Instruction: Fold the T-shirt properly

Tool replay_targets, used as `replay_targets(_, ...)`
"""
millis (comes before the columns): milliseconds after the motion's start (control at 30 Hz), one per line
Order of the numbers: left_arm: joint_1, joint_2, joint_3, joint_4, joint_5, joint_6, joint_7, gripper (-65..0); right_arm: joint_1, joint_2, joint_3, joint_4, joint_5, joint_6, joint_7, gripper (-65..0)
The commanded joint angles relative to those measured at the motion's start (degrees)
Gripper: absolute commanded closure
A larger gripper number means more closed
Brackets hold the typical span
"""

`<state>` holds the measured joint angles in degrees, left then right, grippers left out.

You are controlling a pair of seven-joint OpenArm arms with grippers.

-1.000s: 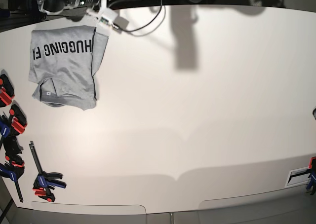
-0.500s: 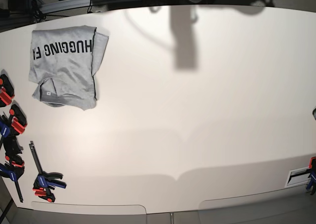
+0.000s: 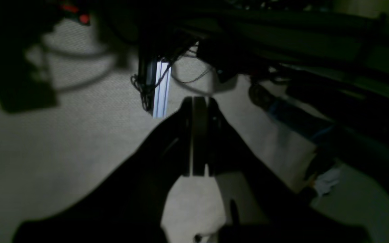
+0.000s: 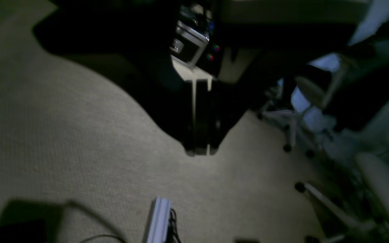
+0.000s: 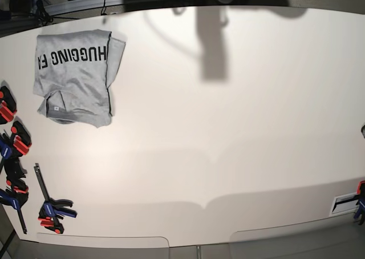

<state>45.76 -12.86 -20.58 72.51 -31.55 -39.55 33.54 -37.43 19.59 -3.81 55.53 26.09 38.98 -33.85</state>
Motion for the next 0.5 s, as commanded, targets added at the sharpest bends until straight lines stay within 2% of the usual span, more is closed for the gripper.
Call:
replay_targets(0, -0.5, -0.5, 0.96, -2.32, 0.87, -0.45, -2.16, 0.0, 1.6, -0.72, -1.03, -2.75, -0.44, -0.37, 0.96, 0.0)
replay_targets(100, -5.29, -0.5, 4.61, -11.39, 8.09, -0.45, -10.36, 0.0, 8.04, -3.65, -4.87, -12.22, -2.16, -4.44, 4.02, 0.0)
replay_targets(233, -10.6, -0.5, 8.13, -22.38, 20.85, -0.45, -22.73, 0.0, 15.1, -7.89, -9.18, -20.28, -2.12, -13.75, 6.38, 0.0)
replay_targets(300, -12.9, -0.5, 9.88, -26.86, 26.91, 0.11, -28.04, 0.0, 17.68, -9.81, -10.47, -22.58, -2.14, -18.64, 9.31, 0.0)
replay_targets(367, -14.97, -0.48, 11.72, -30.42, 30.73, 4.5, -31.04, 0.0, 19.65, -11.52, -10.86, -24.11, -2.16, -23.45, 12.57, 0.0)
replay_targets(467, -17.66, -0.39, 14.14, -34.03, 31.54, 12.59, -32.11, 0.0, 21.9, -13.94, -10.78, -25.38, -5.16, -30.12, 16.87, 0.0)
